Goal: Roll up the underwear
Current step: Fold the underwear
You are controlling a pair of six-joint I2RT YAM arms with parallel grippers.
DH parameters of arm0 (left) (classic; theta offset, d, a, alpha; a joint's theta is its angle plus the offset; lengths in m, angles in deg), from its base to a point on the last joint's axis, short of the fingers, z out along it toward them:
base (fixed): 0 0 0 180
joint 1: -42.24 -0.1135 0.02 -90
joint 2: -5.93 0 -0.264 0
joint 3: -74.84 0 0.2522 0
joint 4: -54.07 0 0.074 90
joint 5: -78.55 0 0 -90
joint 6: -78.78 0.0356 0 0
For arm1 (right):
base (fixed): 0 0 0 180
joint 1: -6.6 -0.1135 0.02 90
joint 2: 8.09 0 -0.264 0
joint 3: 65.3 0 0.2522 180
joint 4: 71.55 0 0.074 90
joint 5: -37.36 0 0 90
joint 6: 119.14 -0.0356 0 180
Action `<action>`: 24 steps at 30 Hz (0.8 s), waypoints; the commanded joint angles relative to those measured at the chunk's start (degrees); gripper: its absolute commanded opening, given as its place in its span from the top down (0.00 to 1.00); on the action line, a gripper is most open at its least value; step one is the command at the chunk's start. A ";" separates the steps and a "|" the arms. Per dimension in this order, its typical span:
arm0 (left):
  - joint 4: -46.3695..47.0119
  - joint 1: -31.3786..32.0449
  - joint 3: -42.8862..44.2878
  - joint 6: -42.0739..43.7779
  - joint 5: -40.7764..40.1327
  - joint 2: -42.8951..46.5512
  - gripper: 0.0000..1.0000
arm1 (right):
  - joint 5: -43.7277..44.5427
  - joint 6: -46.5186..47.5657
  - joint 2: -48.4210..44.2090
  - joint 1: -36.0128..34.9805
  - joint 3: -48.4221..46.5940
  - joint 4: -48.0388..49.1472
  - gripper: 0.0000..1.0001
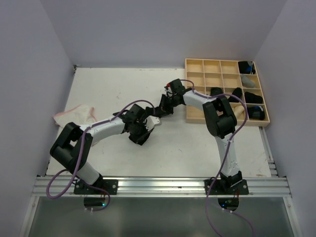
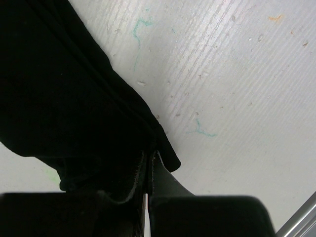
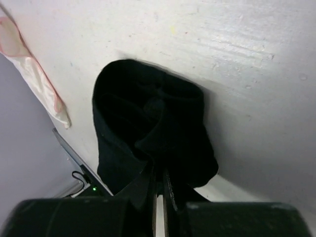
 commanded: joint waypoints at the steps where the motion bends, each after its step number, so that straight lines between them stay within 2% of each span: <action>1: -3.35 -0.73 -1.52 0.03 -4.00 -2.23 1.00 | -1.41 -1.20 0.05 0.22 -3.49 2.61 0.91; 2: -3.35 -0.81 -1.60 0.03 -3.91 -2.23 1.00 | -1.14 -1.19 -0.12 0.22 -3.58 2.79 0.85; 6: -3.43 -0.81 -1.52 0.03 -3.91 -2.41 1.00 | -2.11 -2.25 -0.04 0.31 -3.93 4.19 0.82; 9: -3.61 -0.73 -1.43 0.12 -3.82 -2.58 1.00 | -3.07 -3.65 0.05 0.22 -4.10 5.95 0.75; 13: -3.61 -0.81 -1.43 0.03 -3.82 -2.84 1.00 | -3.86 -4.62 0.58 0.22 -5.15 7.01 0.74; 16: -3.43 -0.73 -1.43 0.12 -3.91 -3.02 1.00 | -4.48 -5.15 0.93 0.22 -5.68 7.36 0.78; 20: -3.43 -0.73 -1.34 0.21 -4.00 -3.29 1.00 | -4.48 -5.59 0.40 0.22 -6.21 7.54 0.68; 24: -3.35 -0.81 -1.25 0.21 -3.82 -3.46 1.00 | -4.04 -5.59 0.75 0.22 -7.27 7.27 0.64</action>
